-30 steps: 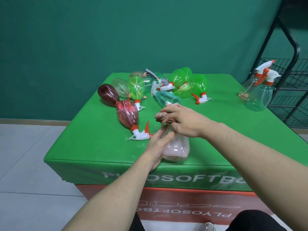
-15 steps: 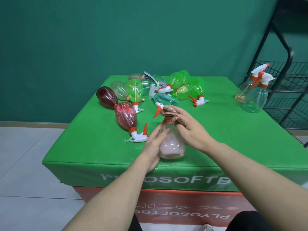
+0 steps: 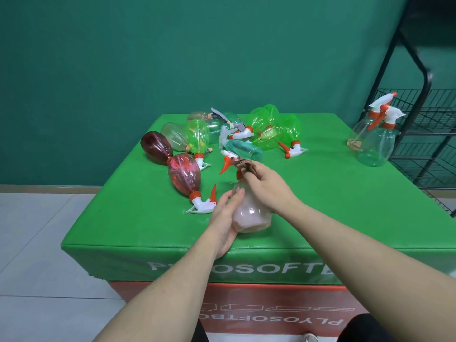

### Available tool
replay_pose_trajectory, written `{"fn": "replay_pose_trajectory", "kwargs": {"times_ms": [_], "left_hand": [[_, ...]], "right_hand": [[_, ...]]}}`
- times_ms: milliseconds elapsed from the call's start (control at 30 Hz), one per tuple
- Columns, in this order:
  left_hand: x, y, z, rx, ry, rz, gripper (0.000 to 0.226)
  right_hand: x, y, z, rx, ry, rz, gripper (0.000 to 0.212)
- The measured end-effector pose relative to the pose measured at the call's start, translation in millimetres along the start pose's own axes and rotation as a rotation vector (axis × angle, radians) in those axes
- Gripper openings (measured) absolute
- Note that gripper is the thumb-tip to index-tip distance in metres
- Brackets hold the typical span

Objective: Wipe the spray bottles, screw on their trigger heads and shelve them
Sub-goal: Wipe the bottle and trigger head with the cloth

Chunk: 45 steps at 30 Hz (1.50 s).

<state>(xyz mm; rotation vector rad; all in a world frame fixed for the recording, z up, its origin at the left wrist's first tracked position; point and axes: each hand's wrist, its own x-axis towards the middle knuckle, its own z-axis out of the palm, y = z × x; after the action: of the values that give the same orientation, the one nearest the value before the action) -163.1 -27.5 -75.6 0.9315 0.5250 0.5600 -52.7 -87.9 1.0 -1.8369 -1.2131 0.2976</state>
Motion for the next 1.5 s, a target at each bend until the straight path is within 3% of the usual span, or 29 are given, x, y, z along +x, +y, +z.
{"fn": "replay_pose_trajectory", "kwargs": {"times_ms": [233,400,600,667,733,900,1233,1500], "left_hand": [[-1,2,0,0.025,-0.036,-0.007,0.064],[-1,2,-1,0.022,-0.006,-0.030,0.060],[-5,8,2,-0.007,-0.025,-0.064,0.040],[-5,10,0,-0.074,-0.037,-0.091,0.043],[-4,11,-3,-0.128,-0.045,-0.116,0.046],[-3,12,-1,-0.082,-0.013,-0.117,0.053],[-4,10,7,-0.060,0.054,-0.090,0.075],[-5,7,7,-0.079,0.068,-0.086,0.076]], "right_hand": [[5,4,6,-0.167,-0.110,-0.009,0.030],[-5,3,8,-0.150,-0.084,-0.076,0.034],[-15,4,18,-0.125,-0.075,-0.104,0.053],[-15,3,19,-0.091,-0.061,-0.116,0.047],[-12,2,21,-0.058,-0.040,-0.112,0.056],[-2,4,25,-0.063,-0.016,0.011,0.052],[-25,6,25,0.016,-0.023,-0.161,0.055],[-44,17,27,-0.214,-0.012,-0.300,0.041]]}}
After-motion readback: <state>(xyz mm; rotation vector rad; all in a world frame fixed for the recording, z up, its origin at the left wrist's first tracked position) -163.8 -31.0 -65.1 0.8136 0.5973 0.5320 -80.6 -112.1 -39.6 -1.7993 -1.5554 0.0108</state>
